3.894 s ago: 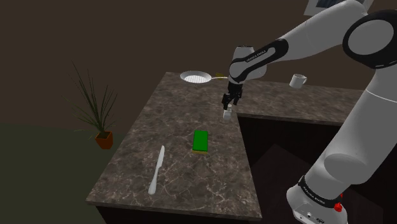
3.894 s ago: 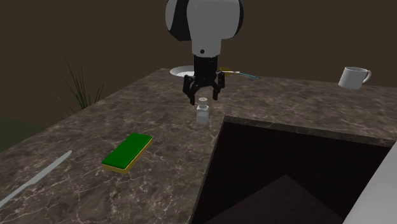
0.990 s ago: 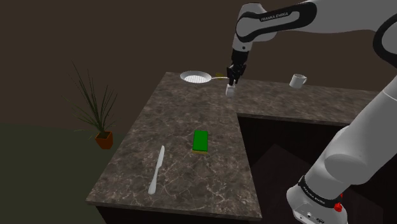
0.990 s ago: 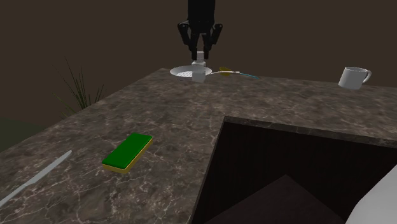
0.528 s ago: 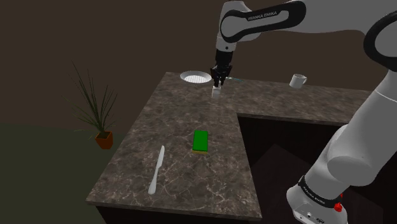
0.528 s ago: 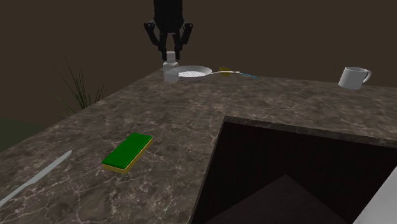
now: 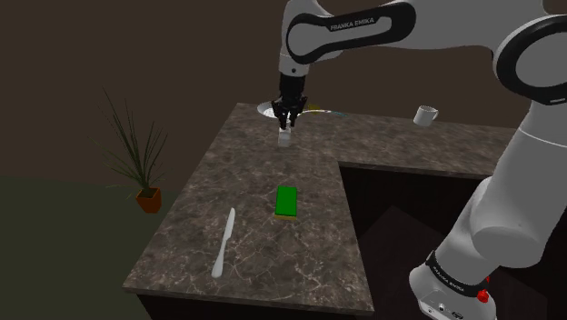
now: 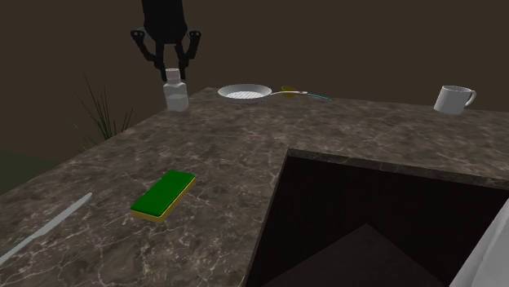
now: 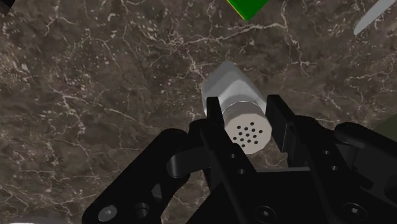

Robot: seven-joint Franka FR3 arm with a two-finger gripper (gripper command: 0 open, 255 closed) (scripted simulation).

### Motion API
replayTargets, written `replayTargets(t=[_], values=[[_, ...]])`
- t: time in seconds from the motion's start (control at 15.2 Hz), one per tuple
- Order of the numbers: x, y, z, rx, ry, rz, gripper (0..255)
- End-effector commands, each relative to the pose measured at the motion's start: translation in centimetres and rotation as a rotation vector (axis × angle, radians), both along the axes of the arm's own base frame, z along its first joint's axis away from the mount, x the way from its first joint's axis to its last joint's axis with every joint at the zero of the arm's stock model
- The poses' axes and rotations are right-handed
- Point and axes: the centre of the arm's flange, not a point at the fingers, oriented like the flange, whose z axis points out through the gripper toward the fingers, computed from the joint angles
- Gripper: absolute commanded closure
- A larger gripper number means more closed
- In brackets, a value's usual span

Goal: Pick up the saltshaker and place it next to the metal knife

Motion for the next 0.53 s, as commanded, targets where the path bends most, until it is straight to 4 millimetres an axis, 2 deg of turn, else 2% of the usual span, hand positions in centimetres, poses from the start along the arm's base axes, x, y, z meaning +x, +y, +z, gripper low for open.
replayTargets(t=[0.0, 0.46], values=[[0.8, 2.7, 0.1, 0.001, 0.000, -0.001, 255], [3.5, 11.5, 0.2, 0.001, 0.000, -0.001, 255]])
